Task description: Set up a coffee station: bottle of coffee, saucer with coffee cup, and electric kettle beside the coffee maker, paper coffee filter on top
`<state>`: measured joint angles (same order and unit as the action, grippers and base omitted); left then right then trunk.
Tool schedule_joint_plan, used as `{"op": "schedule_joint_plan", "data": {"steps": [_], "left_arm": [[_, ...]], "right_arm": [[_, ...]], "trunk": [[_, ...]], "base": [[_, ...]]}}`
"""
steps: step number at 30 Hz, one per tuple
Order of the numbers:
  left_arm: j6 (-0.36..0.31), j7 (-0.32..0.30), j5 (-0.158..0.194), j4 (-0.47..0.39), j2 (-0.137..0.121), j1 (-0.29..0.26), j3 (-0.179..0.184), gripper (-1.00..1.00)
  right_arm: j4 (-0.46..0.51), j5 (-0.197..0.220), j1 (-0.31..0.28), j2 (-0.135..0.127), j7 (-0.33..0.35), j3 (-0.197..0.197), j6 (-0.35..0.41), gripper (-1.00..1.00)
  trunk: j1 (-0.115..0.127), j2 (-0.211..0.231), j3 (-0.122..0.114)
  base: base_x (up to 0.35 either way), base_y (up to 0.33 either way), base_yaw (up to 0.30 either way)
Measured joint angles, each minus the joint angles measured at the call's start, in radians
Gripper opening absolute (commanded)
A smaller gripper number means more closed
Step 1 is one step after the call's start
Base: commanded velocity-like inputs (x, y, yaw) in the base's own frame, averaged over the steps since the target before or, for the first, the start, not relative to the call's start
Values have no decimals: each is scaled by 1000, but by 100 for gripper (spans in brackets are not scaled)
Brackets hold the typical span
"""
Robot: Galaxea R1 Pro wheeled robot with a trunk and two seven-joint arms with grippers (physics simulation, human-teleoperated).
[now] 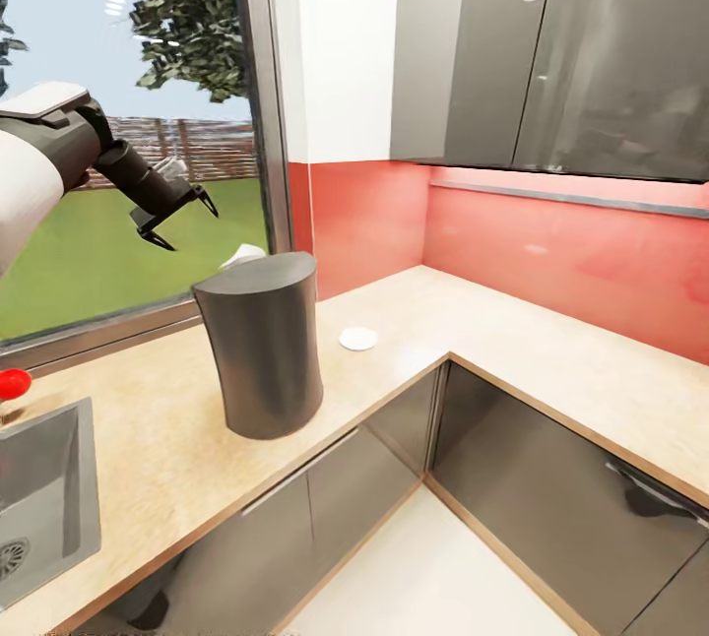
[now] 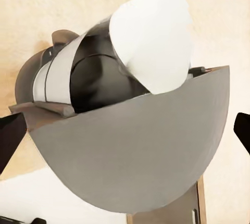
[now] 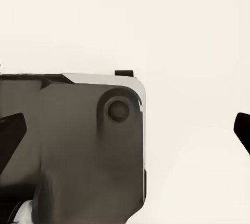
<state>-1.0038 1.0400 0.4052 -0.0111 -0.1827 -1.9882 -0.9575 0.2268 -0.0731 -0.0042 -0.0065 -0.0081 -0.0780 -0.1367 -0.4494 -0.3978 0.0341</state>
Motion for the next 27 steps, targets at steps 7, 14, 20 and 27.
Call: {"op": "schedule_joint_plan", "data": {"steps": [7,14,20,27], "left_arm": [[0,-18,-1,0,0,0,2,100],[-1,-21,-1,0,-1,1,4,100],[-1,-22,-1,0,-1,1,5,100],[-5,-25,-3,2,0,16,7,100]], "right_arm": [[0,1,0,1,0,0,0,100],[0,1,0,1,0,0,0,100],[0,0,0,1,0,0,0,100],[0,0,0,1,0,0,0,100]], "trunk": [[0,0,0],[0,0,0],[0,0,0],[0,0,0]], "base": [[-4,0,243],[0,0,271],[0,0,267],[0,0,77]]}}
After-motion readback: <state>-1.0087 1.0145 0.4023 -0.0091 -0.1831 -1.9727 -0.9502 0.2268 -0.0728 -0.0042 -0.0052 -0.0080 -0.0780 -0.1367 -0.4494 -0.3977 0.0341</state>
